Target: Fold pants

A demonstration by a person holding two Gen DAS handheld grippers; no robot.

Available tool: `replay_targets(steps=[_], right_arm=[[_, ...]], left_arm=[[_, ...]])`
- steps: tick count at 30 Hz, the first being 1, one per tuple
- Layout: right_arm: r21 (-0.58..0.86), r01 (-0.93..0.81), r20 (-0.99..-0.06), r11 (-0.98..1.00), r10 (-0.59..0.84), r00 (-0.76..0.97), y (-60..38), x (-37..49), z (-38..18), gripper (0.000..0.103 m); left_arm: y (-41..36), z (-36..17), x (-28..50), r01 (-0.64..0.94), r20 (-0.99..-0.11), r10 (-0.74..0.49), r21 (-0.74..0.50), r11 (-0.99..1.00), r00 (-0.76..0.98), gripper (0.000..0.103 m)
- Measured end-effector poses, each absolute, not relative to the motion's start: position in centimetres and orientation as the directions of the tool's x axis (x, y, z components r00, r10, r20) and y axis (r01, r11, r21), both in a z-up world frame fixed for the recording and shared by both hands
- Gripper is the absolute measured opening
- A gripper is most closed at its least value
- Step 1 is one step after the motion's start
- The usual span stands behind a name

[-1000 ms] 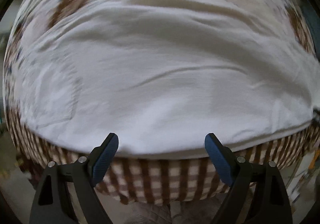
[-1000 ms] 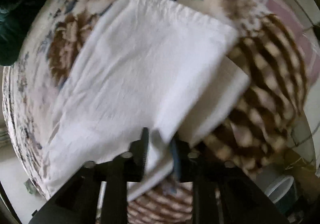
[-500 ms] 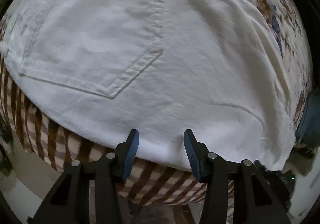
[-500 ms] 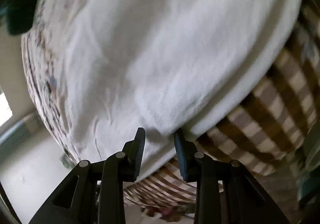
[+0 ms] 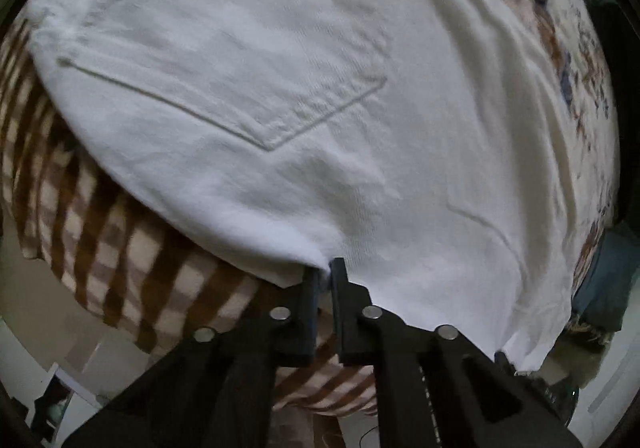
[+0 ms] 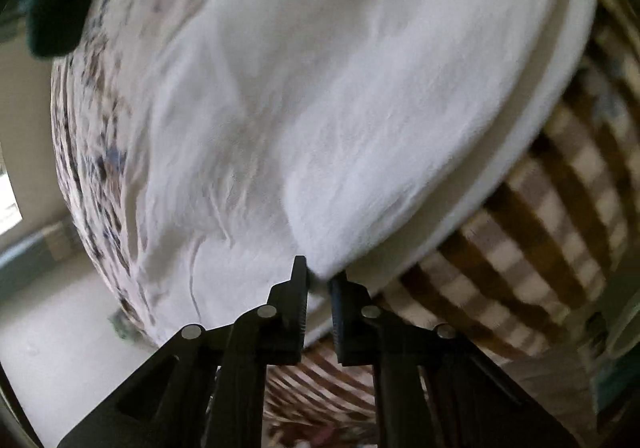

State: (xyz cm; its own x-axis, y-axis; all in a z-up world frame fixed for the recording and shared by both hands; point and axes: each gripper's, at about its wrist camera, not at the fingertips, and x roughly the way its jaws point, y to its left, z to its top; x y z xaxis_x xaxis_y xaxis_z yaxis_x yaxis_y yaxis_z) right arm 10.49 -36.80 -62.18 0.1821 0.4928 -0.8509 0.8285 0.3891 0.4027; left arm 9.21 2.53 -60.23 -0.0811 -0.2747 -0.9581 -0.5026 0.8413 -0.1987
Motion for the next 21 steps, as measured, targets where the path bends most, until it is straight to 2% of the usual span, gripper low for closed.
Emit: replay_targets(steps=[4, 5, 8, 10, 11, 12, 13, 15, 17, 21], right_arm=[[0.387, 0.807, -0.868, 0.446, 0.472, 0.156, -36.1, 10.6, -61.2, 0.011], [0.381, 0.802, -0.870, 0.460, 0.472, 0.143, -36.3, 10.6, -61.3, 0.012], [0.384, 0.805, -0.842, 0.453, 0.529, 0.104, -37.6, 10.5, -62.8, 0.022], [0.415, 0.807, -0.820, 0.420, 0.557, 0.132, -38.8, 10.0, -62.6, 0.022], [0.416, 0.809, -0.826, 0.414, 0.544, 0.146, -39.6, 9.7, -62.3, 0.025], [0.399, 0.815, -0.850, 0.420, 0.504, 0.156, -41.1, 9.1, -61.3, 0.030], [0.384, 0.822, -0.869, 0.420, 0.466, 0.168, -42.4, 8.4, -60.6, 0.031], [0.343, 0.847, -0.909, 0.406, 0.370, 0.191, -45.7, 7.3, -59.3, 0.031], [0.307, 0.887, -0.940, 0.346, 0.255, 0.226, -50.4, 6.0, -58.1, 0.031], [0.296, 0.921, -0.955, 0.255, 0.113, 0.276, -57.9, 4.7, -57.1, 0.031]], left_arm=[[1.3, -59.9, 8.0, -0.434, -0.969, -0.230, -0.171, 0.885, -0.086, 0.003], [1.3, -60.4, 7.8, -0.418, -0.970, -0.217, -0.153, 0.896, -0.110, 0.008], [1.3, -60.3, 7.6, -0.428, -0.965, -0.225, -0.148, 0.892, -0.133, 0.010], [0.9, -59.1, 7.9, -0.373, -0.975, -0.172, -0.110, 0.922, -0.140, 0.022], [0.5, -58.2, 7.9, -0.332, -0.982, -0.142, -0.093, 0.939, -0.126, 0.031], [-0.3, -57.4, 7.8, -0.268, -0.989, -0.098, -0.065, 0.961, -0.111, 0.041], [-1.3, -56.9, 7.7, -0.210, -0.994, -0.058, -0.038, 0.977, -0.093, 0.045], [-4.0, -56.6, 7.8, -0.107, -0.998, 0.036, 0.042, 0.993, -0.054, 0.067], [-6.5, -56.5, 7.7, -0.048, -0.997, 0.076, 0.077, 0.996, -0.021, 0.068], [-12.5, -57.4, 8.8, 0.008, -0.998, 0.058, 0.058, 0.998, 0.017, 0.069]])
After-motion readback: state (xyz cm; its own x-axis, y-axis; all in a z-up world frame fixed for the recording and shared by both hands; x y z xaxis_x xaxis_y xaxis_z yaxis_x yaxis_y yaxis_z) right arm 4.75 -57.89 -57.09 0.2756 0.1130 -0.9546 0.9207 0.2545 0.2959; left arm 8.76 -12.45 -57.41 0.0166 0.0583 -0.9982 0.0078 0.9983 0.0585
